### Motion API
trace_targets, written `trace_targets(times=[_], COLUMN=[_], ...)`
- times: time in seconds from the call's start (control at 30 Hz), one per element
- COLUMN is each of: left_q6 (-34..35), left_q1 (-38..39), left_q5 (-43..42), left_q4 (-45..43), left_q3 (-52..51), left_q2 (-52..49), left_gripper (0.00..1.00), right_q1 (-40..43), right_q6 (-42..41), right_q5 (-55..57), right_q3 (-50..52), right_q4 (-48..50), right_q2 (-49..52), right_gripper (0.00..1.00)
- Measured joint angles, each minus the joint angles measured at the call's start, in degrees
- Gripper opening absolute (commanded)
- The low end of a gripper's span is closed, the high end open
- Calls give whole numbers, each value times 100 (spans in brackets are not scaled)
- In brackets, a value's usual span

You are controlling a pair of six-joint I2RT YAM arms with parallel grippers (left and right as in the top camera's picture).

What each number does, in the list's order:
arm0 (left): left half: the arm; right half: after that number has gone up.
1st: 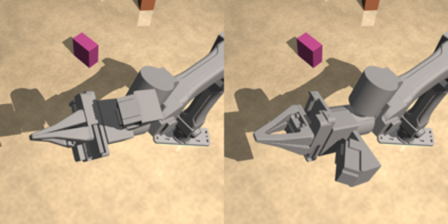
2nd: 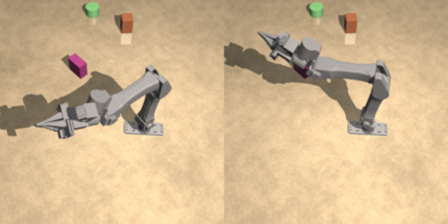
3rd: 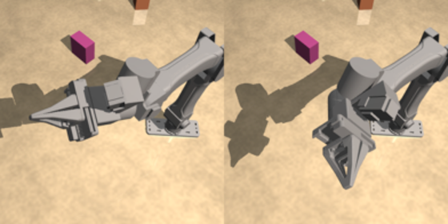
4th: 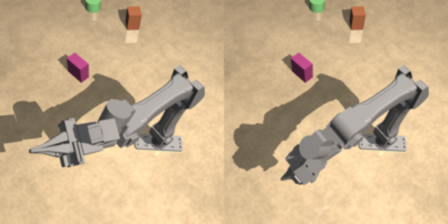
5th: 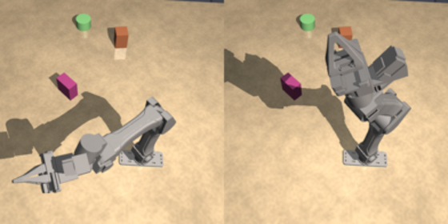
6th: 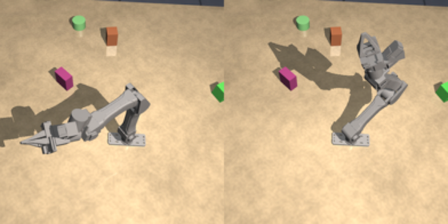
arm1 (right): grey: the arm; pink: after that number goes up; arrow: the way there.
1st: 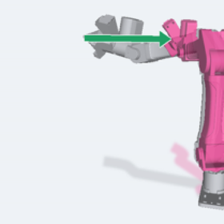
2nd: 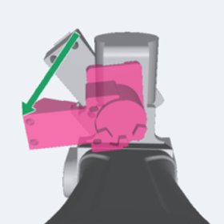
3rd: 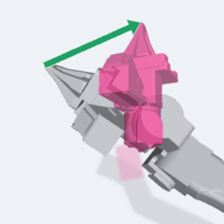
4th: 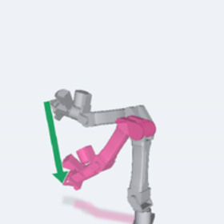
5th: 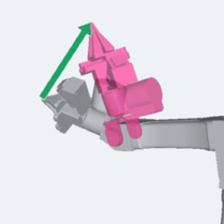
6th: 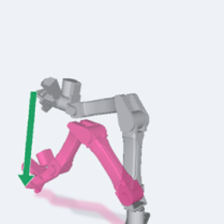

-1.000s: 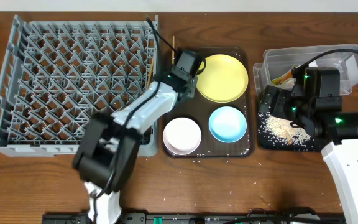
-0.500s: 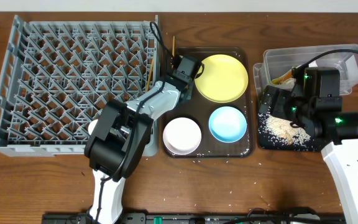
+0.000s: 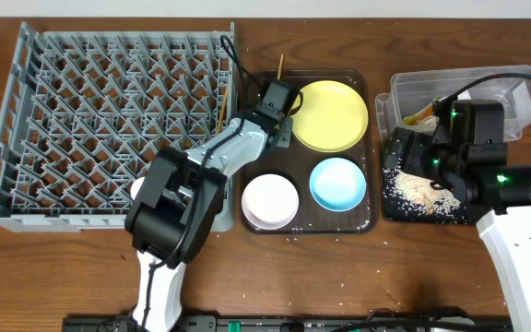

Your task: Sort waste into correct bins and load items into the dishwasher

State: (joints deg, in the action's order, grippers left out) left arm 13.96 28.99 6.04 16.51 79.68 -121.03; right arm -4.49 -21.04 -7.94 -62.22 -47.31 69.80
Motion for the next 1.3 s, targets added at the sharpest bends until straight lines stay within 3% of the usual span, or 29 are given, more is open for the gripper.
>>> trace_targets(times=[0.1,0.4,0.57,0.77,0.8,0.87,0.93,1.03,1.17,1.3], left_q6=[0,-2,-2,-94,-94,-125,-175,-184,-195,-201], left_q1=[-2,-684,-1191,-1252,-1250,-1250,-1250,-1298,-1233,-1032], left_q5=[-63,-120,-120,-435,-457,-485,-415,-442,-684,-1438], left_q4=[323,1781,2212,2234,2238,2256,2347,2533,2557,2555], left_q3=[0,216,129,-166,-166,-177,-177,-177,-175,-61], left_q2=[199,2669,2553,1779,1683,1609,1661,1978,2811,3475], left_gripper=[8,8,8,8,13,39,47,55,58,61], right_q1=[0,0,0,0,0,0,0,0,4,389], right_q6=[0,0,0,0,0,0,0,0,-2,-286], right_q5=[0,0,0,0,0,0,0,0,31,245], right_q3=[2,2,2,2,2,2,2,2,2,2], right_q4=[-4,-7,-4,-20,-24,-24,-22,-20,-17,7], right_q2=[0,0,0,0,0,0,0,0,2,-9], right_gripper=[99,99,99,99,99,99,99,99,99,99])
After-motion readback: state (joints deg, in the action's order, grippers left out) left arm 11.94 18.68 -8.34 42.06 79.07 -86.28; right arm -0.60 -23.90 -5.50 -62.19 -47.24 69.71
